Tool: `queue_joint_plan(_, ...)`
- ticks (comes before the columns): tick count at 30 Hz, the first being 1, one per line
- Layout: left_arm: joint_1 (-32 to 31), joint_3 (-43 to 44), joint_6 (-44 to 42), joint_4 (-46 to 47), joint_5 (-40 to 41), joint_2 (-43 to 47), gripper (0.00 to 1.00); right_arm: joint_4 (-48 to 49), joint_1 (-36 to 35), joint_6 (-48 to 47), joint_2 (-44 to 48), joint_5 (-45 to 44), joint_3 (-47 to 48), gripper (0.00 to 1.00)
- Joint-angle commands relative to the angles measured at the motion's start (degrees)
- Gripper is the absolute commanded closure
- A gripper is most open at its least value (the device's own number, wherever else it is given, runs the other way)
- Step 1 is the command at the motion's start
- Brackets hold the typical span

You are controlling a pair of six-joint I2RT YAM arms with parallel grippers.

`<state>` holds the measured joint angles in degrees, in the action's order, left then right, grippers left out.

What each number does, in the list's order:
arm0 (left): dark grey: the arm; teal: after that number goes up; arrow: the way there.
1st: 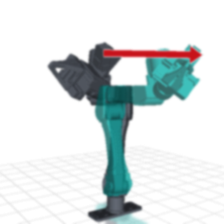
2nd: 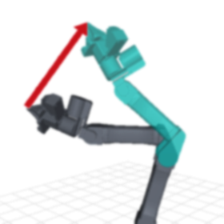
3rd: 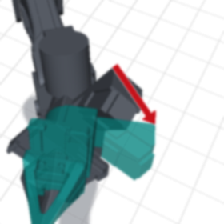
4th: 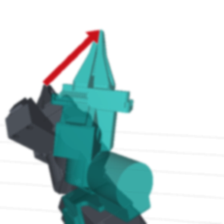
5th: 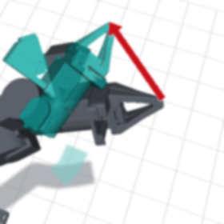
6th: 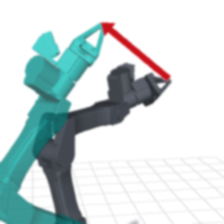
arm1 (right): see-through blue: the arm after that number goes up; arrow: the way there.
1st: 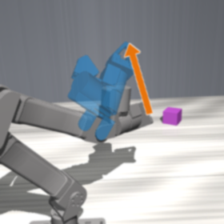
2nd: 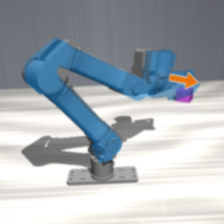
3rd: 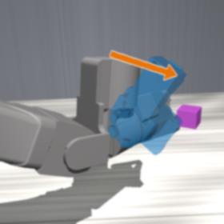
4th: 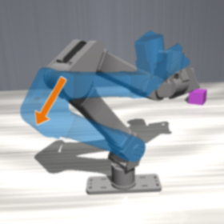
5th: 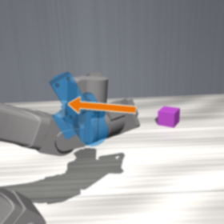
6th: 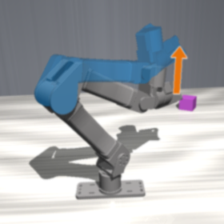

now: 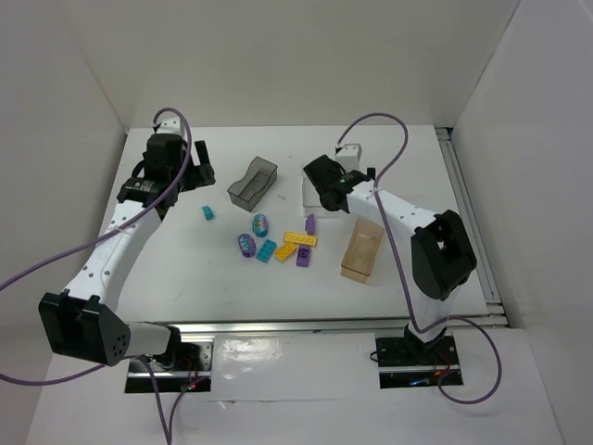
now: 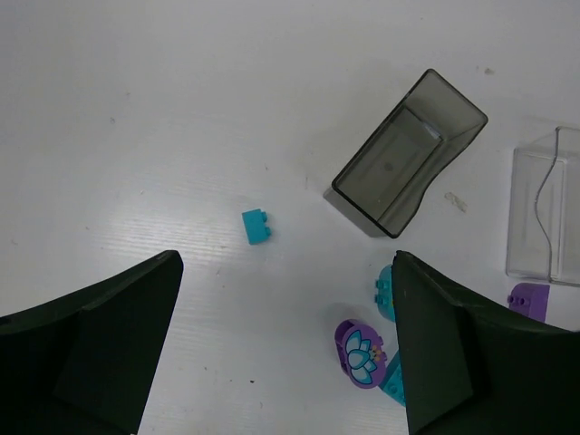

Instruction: Sort the legos into containers by color

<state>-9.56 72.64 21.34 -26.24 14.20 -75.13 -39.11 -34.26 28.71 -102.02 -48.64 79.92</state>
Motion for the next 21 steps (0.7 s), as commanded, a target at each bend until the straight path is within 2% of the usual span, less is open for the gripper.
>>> queue_joint_plan(1, -0.1, 1.4, 1.9, -2.1, 3.7, 1.0, 0.00, 2.5, -1.7, 1.5, 3.7, -1.9, -0.4, 0.00)
queue_joint_plan(3, 0.5, 0.1, 1.9, -2.1, 3.7, 1.0, 0.00, 2.5, -2.5, 1.5, 3.7, -1.3, 0.1, 0.00)
queue_joint_plan(7, 3.8, -1.2, 4.6, -2.9, -3.7, 1.0, 0.00, 3.3, -5.2, 2.7, 3.7, -1.3, 0.7, 0.00)
queue_joint_plan(11, 5.8, -3.4, 5.2, -2.3, -2.8, 2.4, 0.00, 3.3, -7.8, 5.7, 3.7, 0.6, 0.1, 0.00)
queue_joint_plan(12, 5.8, -3.4, 5.2, -2.3, -2.2, 3.0, 0.00, 4.1, -7.8, 5.7, 3.7, 2.5, 0.1, 0.00)
queue_joint_plan(13, 5.8, -3.4, 5.7, -2.3, -2.2, 3.0, 0.00, 5.7, -7.8, 4.7, 4.4, 9.0, -1.9, 0.00)
queue_joint_plan(16, 7.7, -4.6, 3.0, -0.7, -8.9, 3.0, 0.00, 17.9, -9.2, 0.1, 7.6, 19.9, -9.0, 0.00)
queue_joint_plan(19, 8.3, -5.7, 1.7, -0.7, -11.1, 3.0, 0.00, 22.2, -8.7, 0.6, 7.8, 27.0, -12.7, 0.00)
queue_joint_plan(21, 8.3, -5.1, 1.7, -2.2, -11.8, 2.4, 0.00, 22.2, -7.8, 1.3, 6.1, 27.0, -12.7, 0.00)
